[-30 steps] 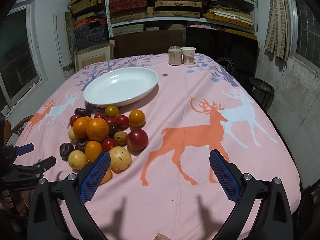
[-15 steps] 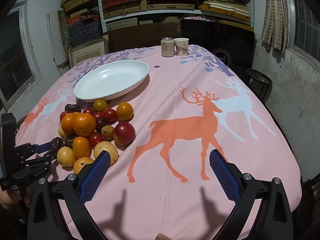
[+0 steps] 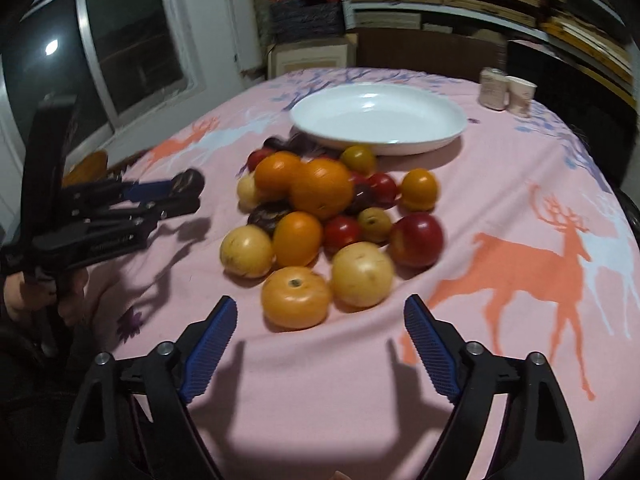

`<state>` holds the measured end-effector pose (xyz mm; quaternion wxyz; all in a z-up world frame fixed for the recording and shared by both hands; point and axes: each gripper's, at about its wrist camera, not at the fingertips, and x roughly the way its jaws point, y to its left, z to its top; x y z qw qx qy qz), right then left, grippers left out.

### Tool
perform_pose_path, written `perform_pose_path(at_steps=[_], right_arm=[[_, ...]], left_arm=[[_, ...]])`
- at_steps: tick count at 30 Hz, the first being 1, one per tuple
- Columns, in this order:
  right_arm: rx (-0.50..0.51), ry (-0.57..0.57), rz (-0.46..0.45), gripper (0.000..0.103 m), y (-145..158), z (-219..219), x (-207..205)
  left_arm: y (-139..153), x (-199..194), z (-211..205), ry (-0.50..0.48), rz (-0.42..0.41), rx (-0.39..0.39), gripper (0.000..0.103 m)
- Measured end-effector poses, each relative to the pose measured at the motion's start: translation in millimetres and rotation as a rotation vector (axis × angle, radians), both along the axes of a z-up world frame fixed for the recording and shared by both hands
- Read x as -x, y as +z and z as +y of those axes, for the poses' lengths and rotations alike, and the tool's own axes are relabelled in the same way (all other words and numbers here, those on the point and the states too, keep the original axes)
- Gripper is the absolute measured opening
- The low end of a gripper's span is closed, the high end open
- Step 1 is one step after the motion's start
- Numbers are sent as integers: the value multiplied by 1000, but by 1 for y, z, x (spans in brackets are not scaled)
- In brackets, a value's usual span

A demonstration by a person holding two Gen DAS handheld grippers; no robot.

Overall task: Organize fruits
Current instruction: 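Grasp a dark purple tomato with the left tool while the right tool grasps a small orange tomato, then lower both held fruits onto the white plate and open both tools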

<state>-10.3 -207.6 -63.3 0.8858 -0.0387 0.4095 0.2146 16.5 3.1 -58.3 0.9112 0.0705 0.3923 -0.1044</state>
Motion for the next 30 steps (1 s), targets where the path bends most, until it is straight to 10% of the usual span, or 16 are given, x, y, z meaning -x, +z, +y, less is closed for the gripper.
perform_pose_path(at_steps=[9, 10, 23, 30], right_arm=[[-36, -2, 89, 63, -18, 21, -13], [-25, -4, 85, 45, -18, 23, -13], [-53, -36, -72, 44, 25, -2, -9], [-52, -167, -152, 44, 59, -37, -94]], left_arm=[[-9, -2, 2, -3, 22, 12, 40], [-10, -1, 2, -4, 24, 12, 40], [6, -7, 4, -18, -4, 38, 40], [44, -72, -10, -35, -62, 89, 40]])
